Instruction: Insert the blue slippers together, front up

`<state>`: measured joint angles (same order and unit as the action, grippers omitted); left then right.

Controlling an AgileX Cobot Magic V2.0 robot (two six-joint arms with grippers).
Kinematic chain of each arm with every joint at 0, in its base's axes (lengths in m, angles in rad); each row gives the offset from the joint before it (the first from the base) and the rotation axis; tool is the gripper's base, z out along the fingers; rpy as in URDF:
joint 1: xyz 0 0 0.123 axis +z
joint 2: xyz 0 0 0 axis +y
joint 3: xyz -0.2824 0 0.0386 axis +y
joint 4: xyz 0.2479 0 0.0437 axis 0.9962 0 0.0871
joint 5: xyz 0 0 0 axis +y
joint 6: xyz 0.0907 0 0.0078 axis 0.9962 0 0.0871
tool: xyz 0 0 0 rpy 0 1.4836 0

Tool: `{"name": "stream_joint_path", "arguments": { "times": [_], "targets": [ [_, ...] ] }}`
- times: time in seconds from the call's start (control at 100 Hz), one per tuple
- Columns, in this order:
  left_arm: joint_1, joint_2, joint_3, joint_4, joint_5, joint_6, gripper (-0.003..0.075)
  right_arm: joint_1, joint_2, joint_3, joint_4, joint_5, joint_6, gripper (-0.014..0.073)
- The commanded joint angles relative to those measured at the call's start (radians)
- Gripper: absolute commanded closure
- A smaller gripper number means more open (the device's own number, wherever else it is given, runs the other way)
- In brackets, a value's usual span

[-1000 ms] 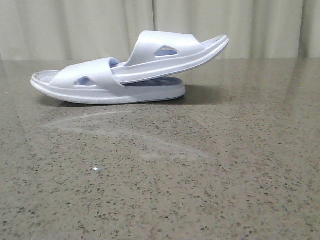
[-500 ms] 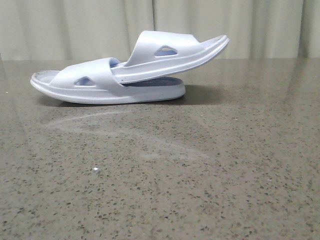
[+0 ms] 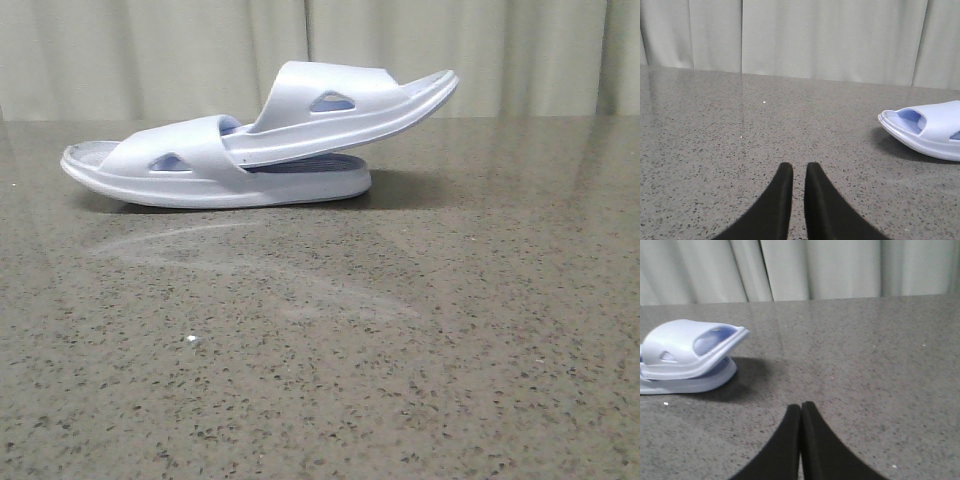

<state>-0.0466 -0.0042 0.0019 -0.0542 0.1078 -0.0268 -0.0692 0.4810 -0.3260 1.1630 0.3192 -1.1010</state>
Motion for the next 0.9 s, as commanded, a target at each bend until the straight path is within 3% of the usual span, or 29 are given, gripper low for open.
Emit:
{"name": "stream_joint_path", "arguments": {
  "times": [0.0,0.13,0.2,0.26,0.34,0.4,0.69,0.89],
  "targets": [
    [-0.01,-0.028,0.009,-0.002,-0.07,-0.003,0.0705,-0.001,0.003,-0.027,-0.294,-0.052,0.262,0.0672],
    [-0.01,-0.028,0.009,-0.002,-0.07,-0.003,0.0705,-0.001,-0.004,-0.027,-0.855,-0.065,0.861,0.0672],
    [-0.01,-0.028,0.009,-0.002,-0.07,-0.003,0.0705,-0.001,-0.024,-0.013,-1.089,-0.133,1.101,0.0672],
    [-0.01,-0.028,0.009,-0.002,-0.07,-0.003,0.0705,-0.001,-0.052,0.027,-1.219,-0.236,1.198,0.0672],
    [-0.01,-0.028,0.009,-0.002,-0.07,-0.003,0.0705,-0.001,-0.108,0.106,-1.231,-0.415,1.203,0.0672],
    [-0.01,-0.028,0.009,-0.002,-0.07,-0.003,0.0705,-0.001,-0.148,0.168,-1.218,-0.461,1.203,0.0672],
    [-0.01,-0.028,0.009,-0.002,-0.07,-0.003,0.0705,-0.001,-0.363,0.359,-1.176,-0.391,1.203,0.0672],
    [-0.01,-0.028,0.009,-0.002,-0.07,-0.003,0.0705,-0.001,-0.491,0.357,-1.176,-0.17,1.2,0.0672]
  ]
}}
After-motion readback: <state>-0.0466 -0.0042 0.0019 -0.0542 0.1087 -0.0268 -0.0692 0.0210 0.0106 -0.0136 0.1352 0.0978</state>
